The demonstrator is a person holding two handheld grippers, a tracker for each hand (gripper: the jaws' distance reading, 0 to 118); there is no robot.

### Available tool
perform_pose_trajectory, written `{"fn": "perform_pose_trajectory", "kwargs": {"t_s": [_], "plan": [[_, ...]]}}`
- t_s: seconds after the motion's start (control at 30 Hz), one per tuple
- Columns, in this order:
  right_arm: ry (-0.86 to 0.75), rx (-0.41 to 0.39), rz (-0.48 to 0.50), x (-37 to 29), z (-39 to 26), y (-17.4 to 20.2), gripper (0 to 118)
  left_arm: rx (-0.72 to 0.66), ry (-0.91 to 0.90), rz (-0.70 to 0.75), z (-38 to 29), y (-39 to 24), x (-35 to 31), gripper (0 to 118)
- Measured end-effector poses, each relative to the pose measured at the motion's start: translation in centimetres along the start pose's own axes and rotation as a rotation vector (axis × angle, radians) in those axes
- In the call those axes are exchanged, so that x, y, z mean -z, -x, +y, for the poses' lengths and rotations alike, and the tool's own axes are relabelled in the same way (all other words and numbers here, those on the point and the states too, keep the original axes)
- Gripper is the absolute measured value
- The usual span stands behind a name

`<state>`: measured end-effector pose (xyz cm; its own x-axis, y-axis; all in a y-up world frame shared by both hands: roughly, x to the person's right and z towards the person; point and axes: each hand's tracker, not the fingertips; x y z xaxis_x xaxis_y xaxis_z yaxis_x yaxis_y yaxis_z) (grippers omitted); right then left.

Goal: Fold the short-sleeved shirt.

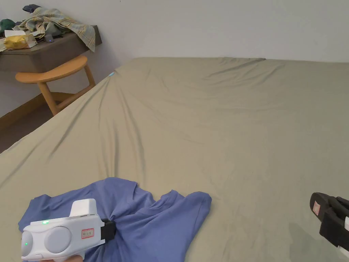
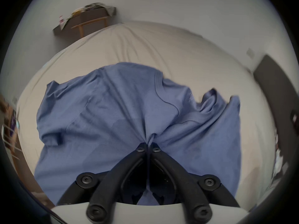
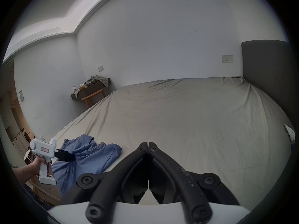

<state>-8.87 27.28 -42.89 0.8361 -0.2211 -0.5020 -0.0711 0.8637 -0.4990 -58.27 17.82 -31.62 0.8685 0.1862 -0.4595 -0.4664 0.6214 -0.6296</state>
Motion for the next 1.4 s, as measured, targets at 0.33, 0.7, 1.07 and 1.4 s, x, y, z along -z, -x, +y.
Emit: {"fn": "perform_pose_trajectory", "kwargs": {"t_s": [0.33,0.7,1.07,1.4], "plan": [[-0.101,0.023,-0.092,-9.9,0.8,-5.4,0,0.204,-0.186,-0.278,3.0,-14.0,-11.1,0],[-0.254,0.103,-0.29,-26.0,0.5,-13.3,0,0.247,-0.183,-0.86,0.0,-44.2,-12.4,0],[-0.293,0.137,-0.51,-34.9,-2.2,-20.1,0,0.52,0.108,-0.888,-15.0,-61.3,-9.6,0],[-0.27,0.172,-0.508,-34.7,-2.9,-20.7,0,0.58,0.383,-0.652,-26.0,-60.5,-3.0,0]]}}
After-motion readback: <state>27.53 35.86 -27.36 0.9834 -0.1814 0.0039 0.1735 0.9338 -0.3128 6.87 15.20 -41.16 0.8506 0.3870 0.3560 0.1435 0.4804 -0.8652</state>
